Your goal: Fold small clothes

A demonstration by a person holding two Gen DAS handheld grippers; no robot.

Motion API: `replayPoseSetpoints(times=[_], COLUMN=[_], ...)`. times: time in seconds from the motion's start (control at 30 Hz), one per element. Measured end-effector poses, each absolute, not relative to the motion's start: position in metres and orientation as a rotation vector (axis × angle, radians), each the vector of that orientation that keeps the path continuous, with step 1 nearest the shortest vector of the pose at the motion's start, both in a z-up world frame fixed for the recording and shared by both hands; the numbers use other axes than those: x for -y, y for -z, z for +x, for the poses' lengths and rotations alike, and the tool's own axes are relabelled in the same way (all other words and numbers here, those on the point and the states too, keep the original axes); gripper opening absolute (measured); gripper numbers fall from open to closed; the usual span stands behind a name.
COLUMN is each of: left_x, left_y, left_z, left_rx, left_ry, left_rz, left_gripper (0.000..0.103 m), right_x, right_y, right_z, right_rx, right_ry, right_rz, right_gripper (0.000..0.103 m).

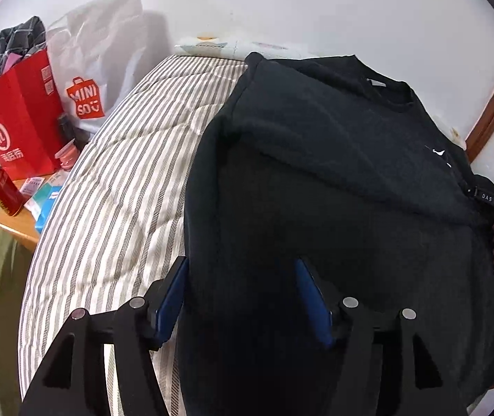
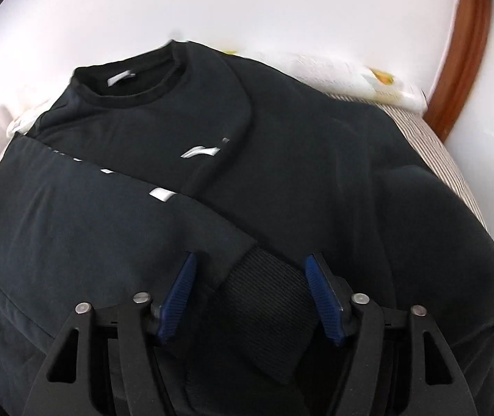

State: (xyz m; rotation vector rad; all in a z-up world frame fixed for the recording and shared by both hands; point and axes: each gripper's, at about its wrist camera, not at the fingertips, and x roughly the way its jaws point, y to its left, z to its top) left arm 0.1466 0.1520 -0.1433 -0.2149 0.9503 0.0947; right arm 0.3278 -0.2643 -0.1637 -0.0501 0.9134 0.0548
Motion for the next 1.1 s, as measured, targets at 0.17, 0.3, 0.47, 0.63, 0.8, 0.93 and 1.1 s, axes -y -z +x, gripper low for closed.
replayPoseSetpoints(times=[0.17,0.3,0.47,0.63,0.8,0.93,1.1], left_x=[-0.152,-0.15,-0.142,-0.135,-0.136,-0.134,-0.133], left_y=[0.142,0.142,0.143,0.144,0.147,0.148,0.15], left_z=[0.139,0.132,0.128,0.122,0.115,0.109,0.105], left_rx=[-0.957,-0.961,-0.959,-0.943,-0.94,-0.935,-0.909], left_ry=[-0.115,-0.117,-0.122,-0.14,-0.143,-0.125,-0.115], left_rz=[-0.232,-0.222,-0.189,-0.149,-0.156,-0.155,-0.155], left_gripper=[0.061,0.061,0.061,0.061,0.061,0.069,0.072], right_x=[0.254,0.272,0.264,0.294,0.351,0.409,0.477], right_y=[0.148,0.143,0.156,0.123,0.102,0.111,0.145], right_z=[0.324,0.327,0.328,0.272,0.21,0.165,0.133], right_rx=[-0.841,-0.832,-0.894,-0.828,-0.747,-0.77,-0.88], right_ry=[-0.092,-0.094,-0.044,-0.036,0.087,0.228,0.354], right_rz=[-0.084,0.007,-0.068,0.021,0.002,-0.046,0.01], right_gripper=[0.015,0.017,0.027,0.052,0.071,0.077,0.077])
